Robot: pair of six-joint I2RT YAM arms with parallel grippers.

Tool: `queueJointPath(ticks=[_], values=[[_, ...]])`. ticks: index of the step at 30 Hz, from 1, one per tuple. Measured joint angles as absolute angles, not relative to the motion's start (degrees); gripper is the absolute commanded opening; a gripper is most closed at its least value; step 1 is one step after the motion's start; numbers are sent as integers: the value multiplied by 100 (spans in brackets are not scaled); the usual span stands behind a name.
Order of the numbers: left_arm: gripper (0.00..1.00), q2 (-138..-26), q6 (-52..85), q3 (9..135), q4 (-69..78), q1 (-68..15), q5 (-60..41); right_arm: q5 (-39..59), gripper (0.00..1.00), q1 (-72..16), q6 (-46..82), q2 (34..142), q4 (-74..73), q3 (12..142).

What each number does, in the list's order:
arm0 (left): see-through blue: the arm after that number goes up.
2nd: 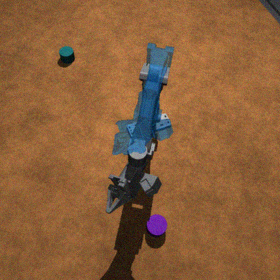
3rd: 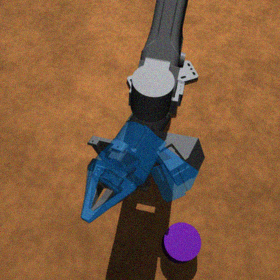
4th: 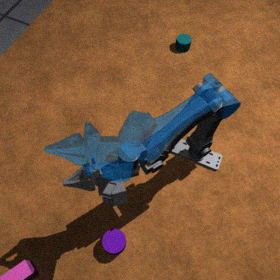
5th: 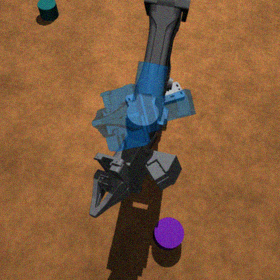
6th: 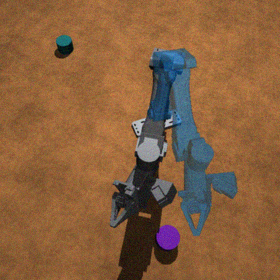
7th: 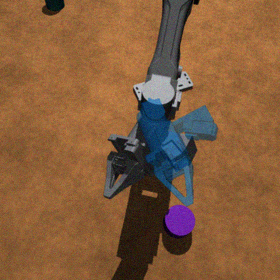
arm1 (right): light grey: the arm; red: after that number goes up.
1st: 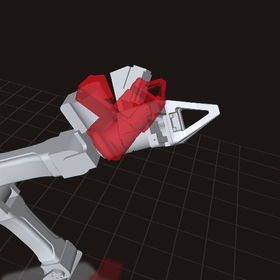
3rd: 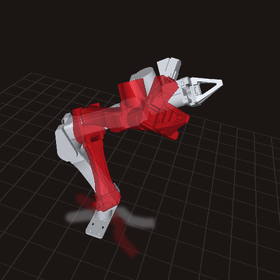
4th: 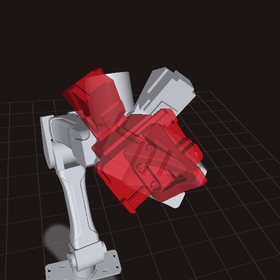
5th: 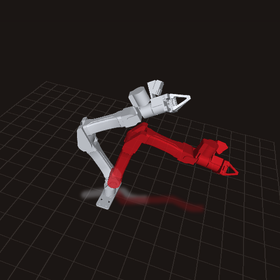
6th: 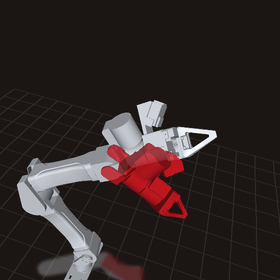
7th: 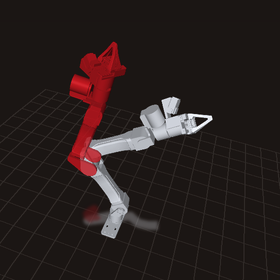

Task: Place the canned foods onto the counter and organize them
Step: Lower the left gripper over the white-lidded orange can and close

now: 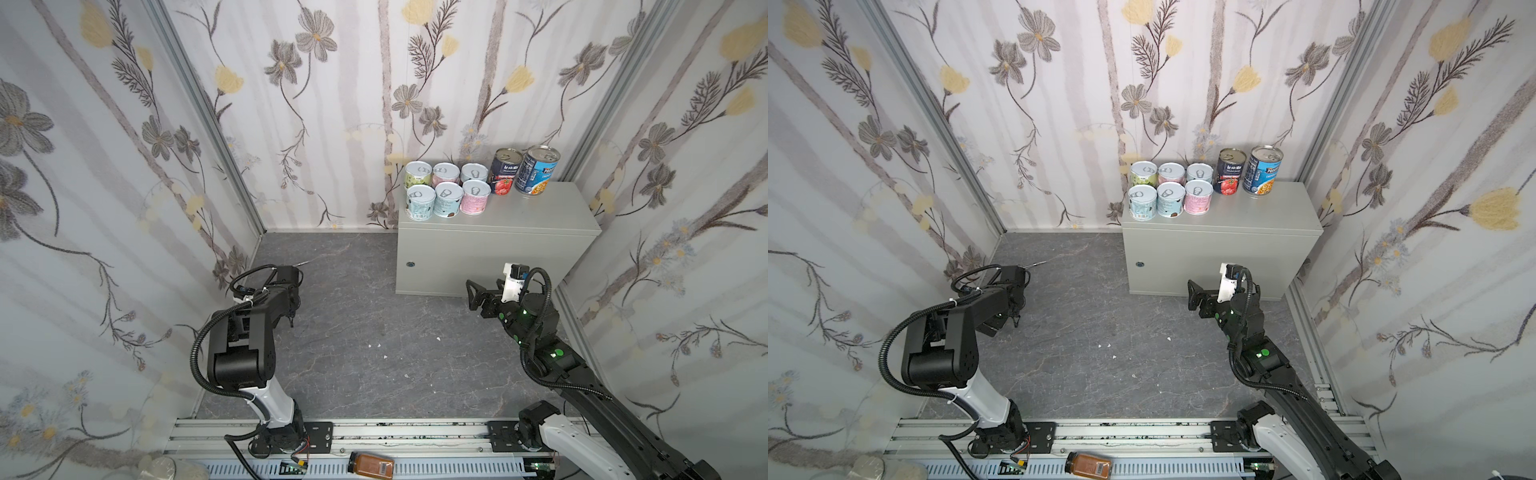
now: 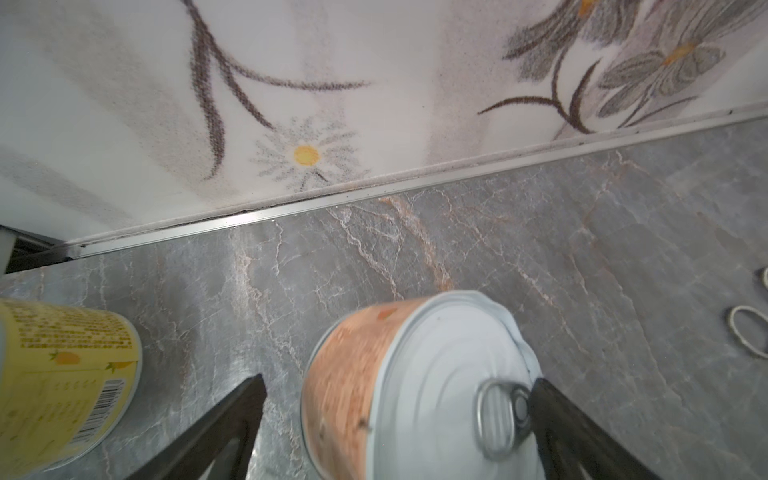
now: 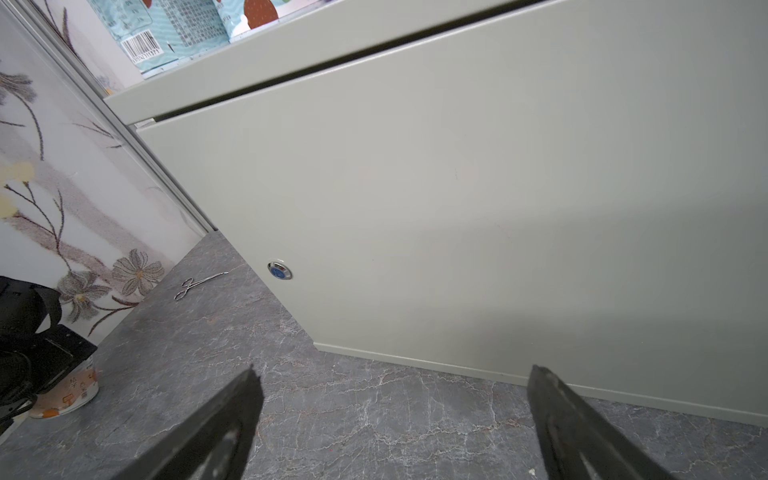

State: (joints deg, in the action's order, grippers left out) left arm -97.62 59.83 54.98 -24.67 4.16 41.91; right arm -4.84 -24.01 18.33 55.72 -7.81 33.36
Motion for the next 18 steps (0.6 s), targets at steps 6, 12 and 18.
queueJointPath(ticks=[6,12,18], values=[[100,-9507,5889,5393,-2576,252,4086,-482,100,-2410,1833,5673,-878,3334],[100,-9251,5892,5227,-2604,196,4091,-460,100,-2434,1833,5739,-921,3334],[100,-9225,5819,5295,-2683,301,4088,-440,100,-2447,1833,5725,-926,3321]])
